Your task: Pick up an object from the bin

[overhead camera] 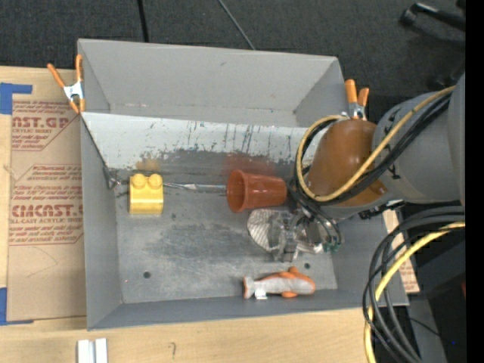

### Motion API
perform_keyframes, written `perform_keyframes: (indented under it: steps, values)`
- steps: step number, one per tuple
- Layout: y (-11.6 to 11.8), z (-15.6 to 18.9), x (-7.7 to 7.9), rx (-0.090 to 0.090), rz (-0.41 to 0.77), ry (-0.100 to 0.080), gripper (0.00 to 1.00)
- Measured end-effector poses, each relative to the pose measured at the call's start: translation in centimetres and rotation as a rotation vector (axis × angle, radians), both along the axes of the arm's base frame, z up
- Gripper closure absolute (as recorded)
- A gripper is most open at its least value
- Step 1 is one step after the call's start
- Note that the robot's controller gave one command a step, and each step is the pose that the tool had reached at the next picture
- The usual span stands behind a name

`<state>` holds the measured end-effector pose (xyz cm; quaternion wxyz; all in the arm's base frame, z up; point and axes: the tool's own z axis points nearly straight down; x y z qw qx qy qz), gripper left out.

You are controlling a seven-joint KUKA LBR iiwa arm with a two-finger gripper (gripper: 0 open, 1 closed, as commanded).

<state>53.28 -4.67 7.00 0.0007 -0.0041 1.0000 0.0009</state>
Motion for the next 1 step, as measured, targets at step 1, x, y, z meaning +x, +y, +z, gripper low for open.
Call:
perform_keyframes:
  steps: [1]
  values:
    - [0.78,3.58,0.85,0.0,0.001,0.01,1.0]
